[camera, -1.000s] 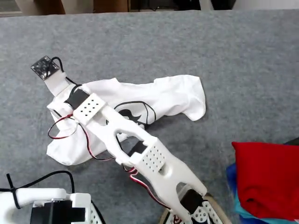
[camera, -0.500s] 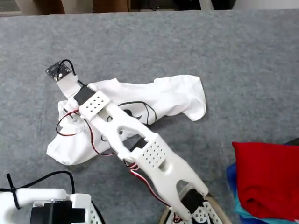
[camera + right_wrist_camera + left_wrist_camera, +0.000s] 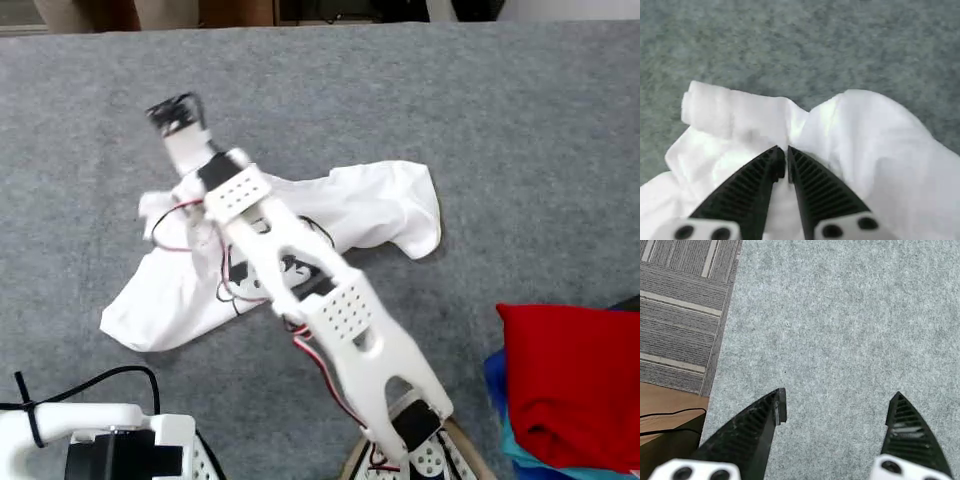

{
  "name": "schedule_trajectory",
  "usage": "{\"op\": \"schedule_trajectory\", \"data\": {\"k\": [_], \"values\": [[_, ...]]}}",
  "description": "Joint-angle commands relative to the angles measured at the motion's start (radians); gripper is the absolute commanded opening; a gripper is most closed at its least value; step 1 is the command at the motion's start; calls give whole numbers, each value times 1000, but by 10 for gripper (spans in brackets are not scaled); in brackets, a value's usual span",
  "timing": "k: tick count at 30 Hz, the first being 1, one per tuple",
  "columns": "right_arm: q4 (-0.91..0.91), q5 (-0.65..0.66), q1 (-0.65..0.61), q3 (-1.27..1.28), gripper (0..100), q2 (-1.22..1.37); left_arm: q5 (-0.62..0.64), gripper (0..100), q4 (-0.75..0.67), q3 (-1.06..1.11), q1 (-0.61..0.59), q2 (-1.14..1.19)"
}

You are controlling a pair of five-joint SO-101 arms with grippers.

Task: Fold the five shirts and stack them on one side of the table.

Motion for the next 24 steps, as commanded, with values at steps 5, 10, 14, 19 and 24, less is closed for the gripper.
{"op": "schedule_trajectory", "data": {"k": [5,10,14,19,24], "values": [[295,-2,131,-214,6,-4,-3,325,-15,-14,9,-10],[574,84,180,-292,6,-2,-3,325,-14,-14,11,-10],[589,181,182,-249,5,-24,-3,325,-14,-14,11,-10],[589,233,88,-101,6,-85,-3,325,-15,-14,35,-10],[589,252,-45,139,6,-183,-3,325,-18,-15,38,-10]]}}
